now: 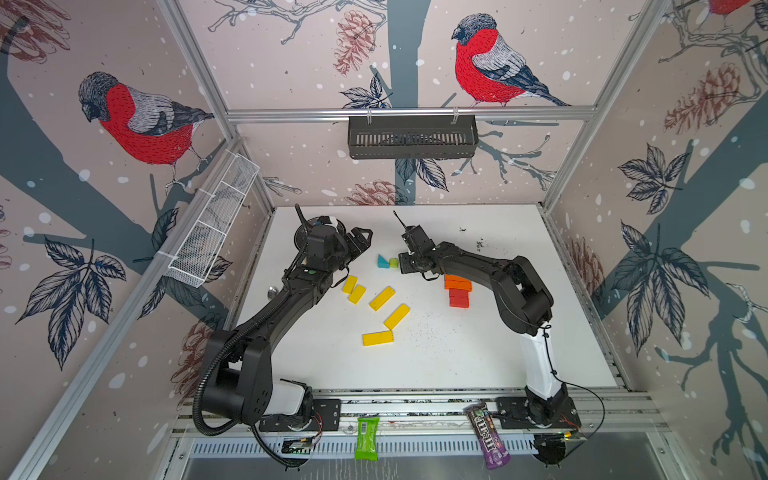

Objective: Assemble a carrot with building blocks
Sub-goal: Adjust the building block at the center of the board.

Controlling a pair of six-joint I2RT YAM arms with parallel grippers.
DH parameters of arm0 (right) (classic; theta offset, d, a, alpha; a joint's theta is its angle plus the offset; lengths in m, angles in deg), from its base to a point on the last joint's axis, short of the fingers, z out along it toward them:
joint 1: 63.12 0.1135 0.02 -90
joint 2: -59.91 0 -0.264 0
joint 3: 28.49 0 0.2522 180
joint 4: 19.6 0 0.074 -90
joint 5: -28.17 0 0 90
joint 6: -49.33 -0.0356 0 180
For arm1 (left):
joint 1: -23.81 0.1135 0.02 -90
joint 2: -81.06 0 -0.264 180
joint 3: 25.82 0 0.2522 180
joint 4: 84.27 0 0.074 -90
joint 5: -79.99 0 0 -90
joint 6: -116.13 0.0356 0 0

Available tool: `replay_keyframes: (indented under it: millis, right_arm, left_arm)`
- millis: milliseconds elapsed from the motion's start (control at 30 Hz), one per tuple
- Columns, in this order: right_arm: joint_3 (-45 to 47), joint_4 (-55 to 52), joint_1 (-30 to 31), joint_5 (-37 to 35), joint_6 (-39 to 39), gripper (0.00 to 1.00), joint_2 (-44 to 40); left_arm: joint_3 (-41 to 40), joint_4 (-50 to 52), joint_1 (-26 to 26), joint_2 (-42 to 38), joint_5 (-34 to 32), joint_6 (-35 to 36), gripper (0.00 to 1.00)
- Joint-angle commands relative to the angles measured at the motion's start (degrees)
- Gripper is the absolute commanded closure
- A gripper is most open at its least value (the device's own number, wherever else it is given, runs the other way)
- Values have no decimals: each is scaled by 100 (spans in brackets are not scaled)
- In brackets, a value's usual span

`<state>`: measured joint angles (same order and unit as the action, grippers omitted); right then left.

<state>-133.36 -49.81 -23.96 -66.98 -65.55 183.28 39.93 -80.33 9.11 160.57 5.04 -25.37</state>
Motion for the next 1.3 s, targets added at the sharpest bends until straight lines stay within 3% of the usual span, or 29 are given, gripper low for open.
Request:
replay_keyframes:
  millis: [0,367,800,1267]
  right_arm:
    - [-131,11,-74,128,-59,39,38]
    - [-715,-372,-95,-45,96,38,596]
    - [-584,-272,-11,-29,74,46,466]
    - [-583,-209,79,39,-93,46,461]
  left_arm:
    - [4,-116,15,4,69,-45,14]
    - [3,-135,13,4,104,-53,14]
    - [4,-161,20,73,146,-75,14]
    - [1,-158,19,56,152,-79,15]
